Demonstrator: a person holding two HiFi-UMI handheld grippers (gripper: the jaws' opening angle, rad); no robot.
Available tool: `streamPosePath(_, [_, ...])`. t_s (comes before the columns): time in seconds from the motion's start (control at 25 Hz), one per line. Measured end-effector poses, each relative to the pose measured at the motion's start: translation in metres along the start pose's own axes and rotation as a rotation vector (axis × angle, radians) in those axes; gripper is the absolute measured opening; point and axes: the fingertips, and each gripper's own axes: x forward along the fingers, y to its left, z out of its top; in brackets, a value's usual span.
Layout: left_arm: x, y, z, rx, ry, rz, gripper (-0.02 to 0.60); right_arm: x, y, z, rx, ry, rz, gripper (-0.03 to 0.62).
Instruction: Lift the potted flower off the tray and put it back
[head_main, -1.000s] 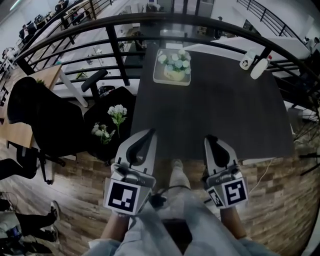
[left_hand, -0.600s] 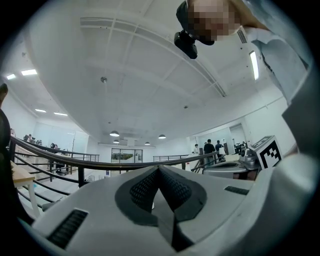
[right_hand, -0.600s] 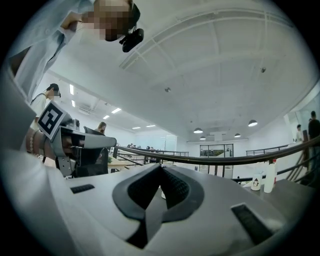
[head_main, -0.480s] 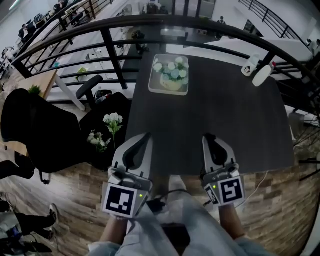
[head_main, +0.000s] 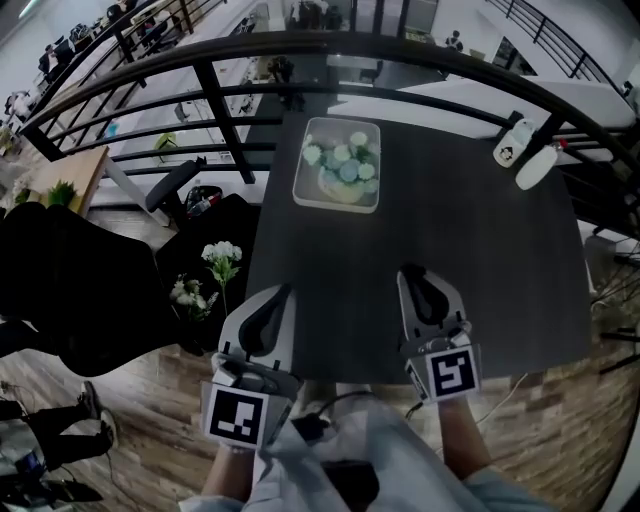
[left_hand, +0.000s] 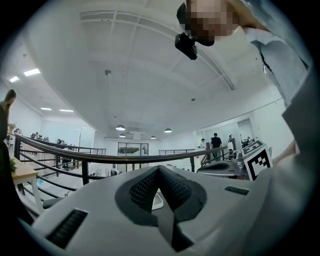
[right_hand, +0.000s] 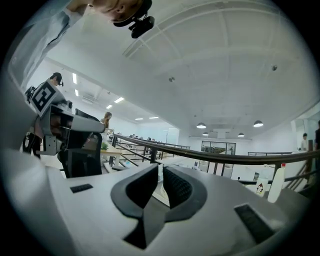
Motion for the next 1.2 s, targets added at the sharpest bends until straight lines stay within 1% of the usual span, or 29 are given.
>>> streamPosePath(0.04, [0.004, 0.003, -0.003, -0.001, 0.006, 0.004, -0.002, 0.007, -0.003, -0.003, -0.008, 0.006, 0.007, 0.047])
streamPosePath(0.2, [0.021, 0.011, -0.012, -0.009, 0.025, 0.015, -0.002, 0.034, -0.015, -0.018, -0.024, 0.032, 0.032, 0.051])
streamPosePath(0.24, [0.026, 0.012, -0.014, -0.013, 0.029, 0.016, -0.002, 0.041, -0.018, -0.022, -0.027, 0.040, 0.041, 0.089])
streamPosePath(0.44, [0.049, 0.014, -0.023, -0.023, 0.053, 0.016, -0.002, 0.070, -0.031, -0.043, -0.040, 0.080, 0.086, 0.092])
streamPosePath(0.56, [0.063, 0.017, -0.030, -0.018, 0.062, 0.011, -0.002, 0.087, -0.038, -0.057, -0.038, 0.103, 0.100, 0.125])
streamPosePath(0.68, [0.077, 0.021, -0.036, -0.009, 0.073, 0.010, -0.002, 0.105, -0.044, -0.071, -0.031, 0.122, 0.106, 0.139])
streamPosePath(0.8, [0.092, 0.026, -0.038, 0.000, 0.079, 0.018, -0.002, 0.123, -0.054, -0.081, -0.027, 0.139, 0.106, 0.184])
streamPosePath(0.92, [0.106, 0.029, -0.038, 0.004, 0.073, 0.026, -0.002, 0.138, -0.061, -0.091, -0.026, 0.148, 0.111, 0.203])
streamPosePath(1.2, [0.131, 0.044, -0.044, 0.016, 0.091, 0.055, -0.002, 0.174, -0.070, -0.112, -0.003, 0.170, 0.138, 0.242])
